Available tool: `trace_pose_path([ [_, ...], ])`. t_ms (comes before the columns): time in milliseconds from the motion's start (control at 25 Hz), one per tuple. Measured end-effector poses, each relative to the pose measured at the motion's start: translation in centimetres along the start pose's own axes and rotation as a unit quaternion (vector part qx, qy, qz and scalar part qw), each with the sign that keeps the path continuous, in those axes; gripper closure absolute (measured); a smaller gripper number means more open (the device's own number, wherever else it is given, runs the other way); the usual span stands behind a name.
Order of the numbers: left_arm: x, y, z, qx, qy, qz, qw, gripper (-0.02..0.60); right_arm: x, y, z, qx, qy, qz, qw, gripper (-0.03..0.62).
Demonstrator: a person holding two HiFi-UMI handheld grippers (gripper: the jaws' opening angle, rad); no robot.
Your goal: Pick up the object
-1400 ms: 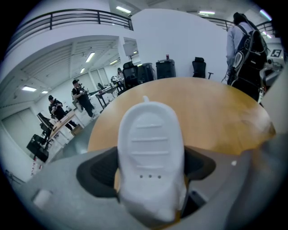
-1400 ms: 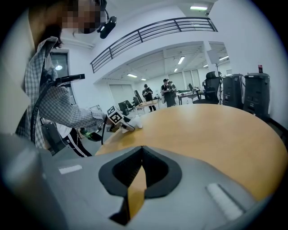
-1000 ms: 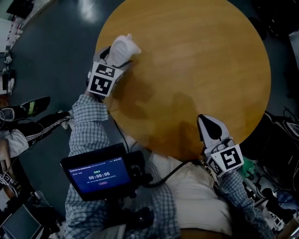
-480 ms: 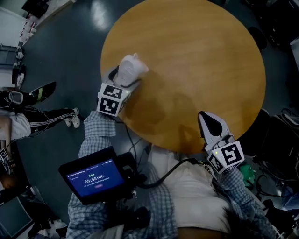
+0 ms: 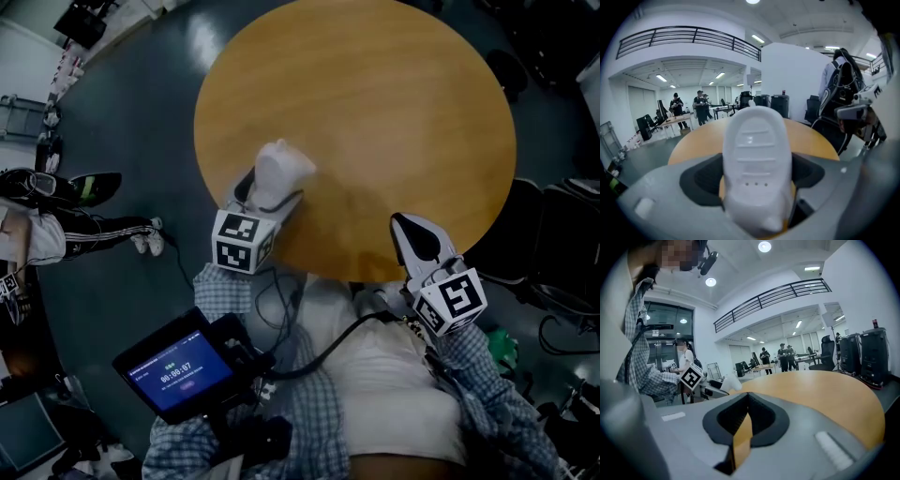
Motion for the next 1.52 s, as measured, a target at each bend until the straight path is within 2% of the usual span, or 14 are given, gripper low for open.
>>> trace_pose_path([
  [280, 7.2, 0.9, 1.7, 0.052, 0.036, 0.017, 0.9979, 0.150, 1.3, 2.8, 1.2, 0.016, -0.001, -0.006, 1.000, 0.588],
  [520, 13.4, 2.9, 3.2, 0.073, 0.054, 0.037, 0.9952, 0.150, 0.9, 6.6, 1.4, 0.030, 0.016, -0.018, 0.999, 0.588],
  [800, 15.1, 2.8, 4.4, 0.090, 0.073, 0.044, 0.9922, 0.150, 0.5, 6.4, 2.1, 0.032, 0.024, -0.023, 0.999, 0.588],
  [1520, 15.9, 2.0, 3.4, 0.090, 0.055, 0.066, 0.9922, 0.150, 0.9, 7.3, 1.8, 0.033, 0.023, -0.003, 0.999, 0.588],
])
Point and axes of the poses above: the fingertips, and each gripper's own axes: y backward along the fingers, x to its right, z out of its underside, the point moved 10 cm from there along y, backward along the fingers, and after that the axes turned 12 degrees about z, right-handed, at the moved point
